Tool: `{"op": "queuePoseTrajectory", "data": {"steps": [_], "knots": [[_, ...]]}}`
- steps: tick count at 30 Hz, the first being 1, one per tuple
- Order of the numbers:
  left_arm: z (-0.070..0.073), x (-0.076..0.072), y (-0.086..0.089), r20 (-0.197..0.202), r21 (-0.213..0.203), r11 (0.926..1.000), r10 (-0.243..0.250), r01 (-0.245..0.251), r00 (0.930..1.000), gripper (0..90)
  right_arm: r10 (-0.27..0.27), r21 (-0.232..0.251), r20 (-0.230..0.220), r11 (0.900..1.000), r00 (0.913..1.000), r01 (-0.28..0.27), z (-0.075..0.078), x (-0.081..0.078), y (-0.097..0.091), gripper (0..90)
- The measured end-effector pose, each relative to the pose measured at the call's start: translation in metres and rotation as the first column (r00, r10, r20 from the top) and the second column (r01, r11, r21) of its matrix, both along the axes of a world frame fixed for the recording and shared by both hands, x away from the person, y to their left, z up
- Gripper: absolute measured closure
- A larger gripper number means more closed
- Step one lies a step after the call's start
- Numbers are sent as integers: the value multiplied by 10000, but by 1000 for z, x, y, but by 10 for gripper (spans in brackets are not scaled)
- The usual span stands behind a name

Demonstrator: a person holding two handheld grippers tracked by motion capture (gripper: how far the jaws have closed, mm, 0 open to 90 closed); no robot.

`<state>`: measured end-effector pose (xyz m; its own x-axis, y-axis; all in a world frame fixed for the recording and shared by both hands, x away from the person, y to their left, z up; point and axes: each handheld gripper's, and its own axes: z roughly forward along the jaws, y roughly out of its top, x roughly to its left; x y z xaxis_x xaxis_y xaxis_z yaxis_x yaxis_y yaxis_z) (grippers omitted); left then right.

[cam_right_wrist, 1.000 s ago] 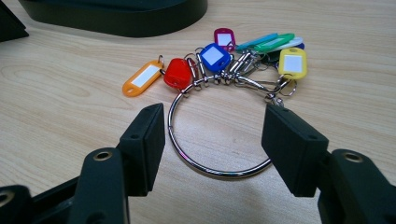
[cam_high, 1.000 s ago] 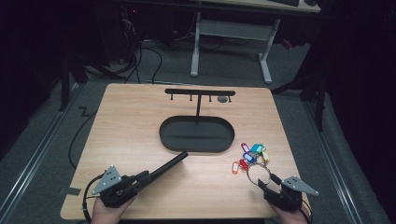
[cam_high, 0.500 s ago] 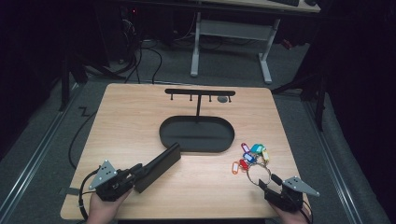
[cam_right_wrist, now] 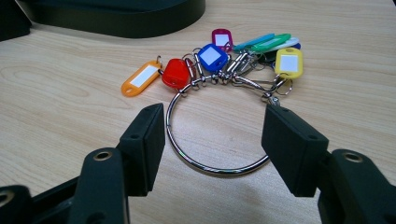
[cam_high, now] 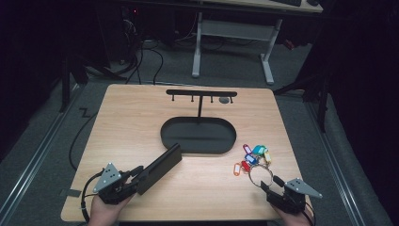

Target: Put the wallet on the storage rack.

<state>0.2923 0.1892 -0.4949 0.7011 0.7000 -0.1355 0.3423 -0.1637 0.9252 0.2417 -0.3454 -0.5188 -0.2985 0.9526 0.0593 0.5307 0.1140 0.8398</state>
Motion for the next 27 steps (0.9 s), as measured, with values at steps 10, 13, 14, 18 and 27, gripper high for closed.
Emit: {"op": "queuePoseTrajectory", "data": {"steps": [10, 13, 14, 18, 27], "knots": [[-1, 0, -12, -6, 1689, 9856, 58, -56, 10000, 634, 163, -44, -64, 9999, 9998, -163, -1, 2, 2, 399], [4, 1, -17, -154, 2259, 9741, -53, 86, 9999, 640, 233, 2, -86, 9997, 9997, -233, -1, 2, 2, 398], [6, 1, -19, -193, 2469, 9690, -39, 86, 9998, 651, 197, 97, -75, 9998, 9998, -197, 0, 2, 1, 398], [14, 5, -25, -399, 3237, 9457, -162, 283, 9991, 659, 230, 113, -17, 9997, 9997, -230, 1, 2, 0, 399], [31, 14, -41, -1638, 4305, 8977, -248, 941, 9862, 647, 398, 211, 30, 9990, 9992, -398, 3, 6, 1, 399]]}}
